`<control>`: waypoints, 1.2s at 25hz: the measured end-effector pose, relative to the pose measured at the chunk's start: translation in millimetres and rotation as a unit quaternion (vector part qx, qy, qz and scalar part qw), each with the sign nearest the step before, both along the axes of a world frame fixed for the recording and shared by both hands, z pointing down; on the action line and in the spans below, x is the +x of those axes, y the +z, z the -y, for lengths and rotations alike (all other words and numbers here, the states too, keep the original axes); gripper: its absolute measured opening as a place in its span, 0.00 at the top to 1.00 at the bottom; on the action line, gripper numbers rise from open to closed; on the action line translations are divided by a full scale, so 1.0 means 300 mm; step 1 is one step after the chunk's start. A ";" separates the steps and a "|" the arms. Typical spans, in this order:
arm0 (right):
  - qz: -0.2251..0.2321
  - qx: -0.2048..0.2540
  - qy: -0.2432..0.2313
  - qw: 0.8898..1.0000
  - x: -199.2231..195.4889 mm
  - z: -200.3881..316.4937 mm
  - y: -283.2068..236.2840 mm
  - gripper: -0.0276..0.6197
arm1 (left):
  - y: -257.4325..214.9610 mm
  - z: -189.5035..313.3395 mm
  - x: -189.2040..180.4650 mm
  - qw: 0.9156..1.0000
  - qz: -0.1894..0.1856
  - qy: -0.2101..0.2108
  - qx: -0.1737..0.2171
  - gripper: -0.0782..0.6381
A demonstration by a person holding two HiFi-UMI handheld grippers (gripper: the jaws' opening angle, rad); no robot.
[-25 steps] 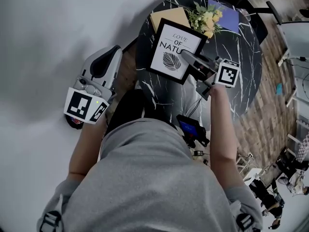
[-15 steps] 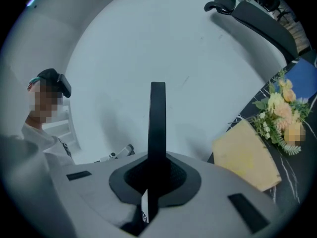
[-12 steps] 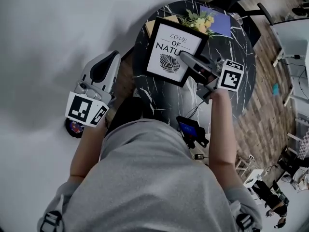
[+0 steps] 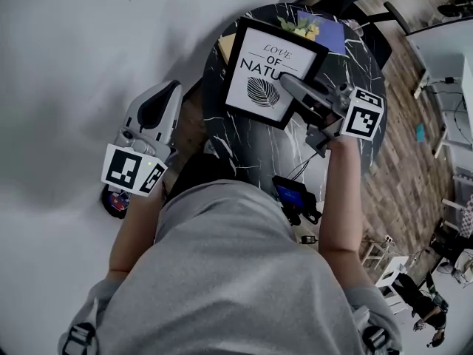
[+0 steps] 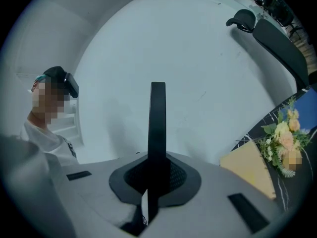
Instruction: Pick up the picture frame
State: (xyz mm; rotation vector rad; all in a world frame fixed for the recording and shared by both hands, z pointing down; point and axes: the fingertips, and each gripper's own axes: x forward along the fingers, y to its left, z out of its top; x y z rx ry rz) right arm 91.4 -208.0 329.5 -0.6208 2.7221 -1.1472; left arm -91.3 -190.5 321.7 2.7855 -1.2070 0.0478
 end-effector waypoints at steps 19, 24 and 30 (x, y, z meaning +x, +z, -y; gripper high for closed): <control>-0.007 0.083 -0.017 0.996 -0.041 -0.066 -0.195 0.91 | -0.032 -0.026 0.021 0.999 -0.006 0.008 0.032 0.88; -0.010 0.095 -0.023 0.995 -0.042 -0.085 -0.235 0.91 | -0.036 -0.023 0.018 0.999 -0.005 0.007 0.031 0.88; -0.010 0.107 -0.027 0.994 -0.046 -0.094 -0.271 0.91 | -0.037 -0.017 0.030 0.999 -0.010 0.010 0.033 0.88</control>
